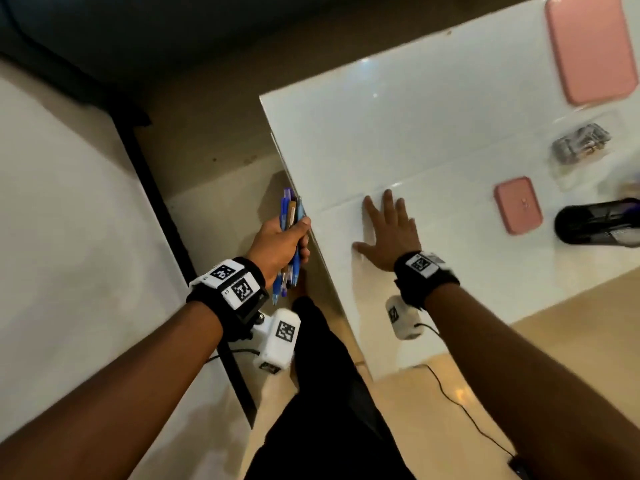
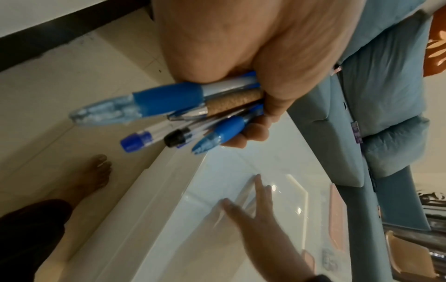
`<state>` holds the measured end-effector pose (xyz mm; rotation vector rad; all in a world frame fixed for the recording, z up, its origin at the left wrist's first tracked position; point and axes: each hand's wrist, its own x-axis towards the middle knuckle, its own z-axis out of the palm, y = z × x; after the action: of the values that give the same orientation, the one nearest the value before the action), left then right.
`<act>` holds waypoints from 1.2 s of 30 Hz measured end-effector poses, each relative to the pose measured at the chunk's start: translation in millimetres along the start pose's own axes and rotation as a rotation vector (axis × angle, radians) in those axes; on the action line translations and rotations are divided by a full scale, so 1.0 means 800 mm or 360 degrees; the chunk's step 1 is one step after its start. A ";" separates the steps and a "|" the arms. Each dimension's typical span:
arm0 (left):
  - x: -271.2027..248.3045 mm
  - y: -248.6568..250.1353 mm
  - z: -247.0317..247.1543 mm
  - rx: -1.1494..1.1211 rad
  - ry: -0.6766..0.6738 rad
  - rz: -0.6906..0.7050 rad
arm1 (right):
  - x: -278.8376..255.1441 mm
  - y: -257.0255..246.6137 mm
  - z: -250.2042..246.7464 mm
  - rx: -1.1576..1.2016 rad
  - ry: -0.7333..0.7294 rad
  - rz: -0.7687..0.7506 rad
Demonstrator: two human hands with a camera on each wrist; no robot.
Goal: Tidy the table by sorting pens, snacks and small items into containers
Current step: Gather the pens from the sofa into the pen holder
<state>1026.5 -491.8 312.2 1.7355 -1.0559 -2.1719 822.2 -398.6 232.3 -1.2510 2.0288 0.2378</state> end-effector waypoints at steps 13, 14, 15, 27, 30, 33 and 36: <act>-0.107 -0.151 0.152 0.0080 -0.0087 -0.0081 | -0.183 0.106 0.047 0.0904 0.0022 0.0025; -0.106 -0.152 0.150 0.0079 -0.0081 -0.0084 | -0.189 0.102 0.044 0.0943 0.0063 0.0004; -0.107 -0.150 0.169 0.0120 -0.0097 -0.0059 | -0.199 0.116 0.035 0.0989 0.0112 -0.0016; -0.076 -0.092 0.518 0.0090 -0.0264 0.0158 | -0.264 0.371 -0.067 0.1502 0.0343 -0.0201; -0.058 -0.060 0.585 0.0186 -0.0112 0.0408 | -0.251 0.436 -0.100 0.1374 0.0448 -0.0167; -0.031 -0.023 0.625 0.0134 0.0000 0.0555 | -0.229 0.487 -0.126 0.1381 0.0646 -0.0074; 0.001 0.005 0.645 0.0073 0.0104 0.0644 | -0.197 0.520 -0.133 0.1464 0.0783 0.0146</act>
<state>557.6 -279.5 351.4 1.4436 -1.3147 -1.8430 464.4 -129.5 326.9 -0.6464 2.1616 -0.9493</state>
